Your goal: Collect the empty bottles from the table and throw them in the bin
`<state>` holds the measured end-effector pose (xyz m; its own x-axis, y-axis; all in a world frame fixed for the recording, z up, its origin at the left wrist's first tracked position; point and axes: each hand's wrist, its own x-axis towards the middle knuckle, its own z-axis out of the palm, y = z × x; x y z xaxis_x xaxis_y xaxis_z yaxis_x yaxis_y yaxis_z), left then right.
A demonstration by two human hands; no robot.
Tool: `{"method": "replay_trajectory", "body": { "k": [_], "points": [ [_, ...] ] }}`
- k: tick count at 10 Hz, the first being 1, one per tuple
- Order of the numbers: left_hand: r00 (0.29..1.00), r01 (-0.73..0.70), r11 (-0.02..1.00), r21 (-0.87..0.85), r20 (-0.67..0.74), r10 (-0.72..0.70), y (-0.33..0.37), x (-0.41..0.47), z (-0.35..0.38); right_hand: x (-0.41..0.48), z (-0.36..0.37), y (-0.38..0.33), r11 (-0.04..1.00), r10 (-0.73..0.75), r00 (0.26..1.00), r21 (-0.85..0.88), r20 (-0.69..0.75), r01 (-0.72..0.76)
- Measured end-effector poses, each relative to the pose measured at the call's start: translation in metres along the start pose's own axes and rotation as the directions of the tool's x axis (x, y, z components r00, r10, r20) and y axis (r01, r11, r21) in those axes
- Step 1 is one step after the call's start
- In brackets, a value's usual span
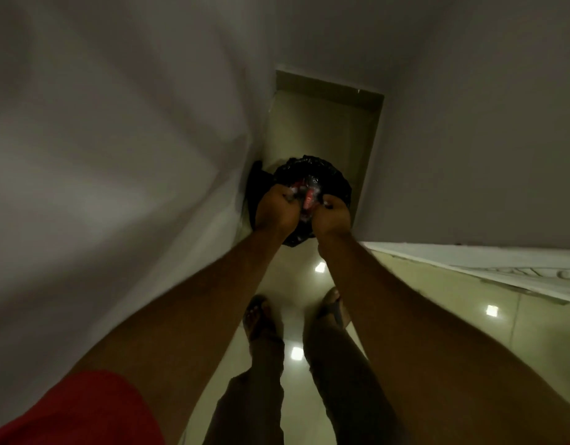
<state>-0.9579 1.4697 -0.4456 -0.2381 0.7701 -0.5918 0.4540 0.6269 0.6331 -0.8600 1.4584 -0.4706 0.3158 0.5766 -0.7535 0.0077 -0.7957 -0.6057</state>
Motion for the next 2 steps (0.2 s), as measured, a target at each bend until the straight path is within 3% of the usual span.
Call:
{"method": "replay_trajectory", "body": {
  "k": [2],
  "points": [
    [0.995,-0.093,0.994,-0.055,0.015,0.094,0.065,-0.100,-0.053,-0.114,-0.056,-0.056,0.989,-0.025,1.000,0.147,-0.010,0.026]
  ]
}}
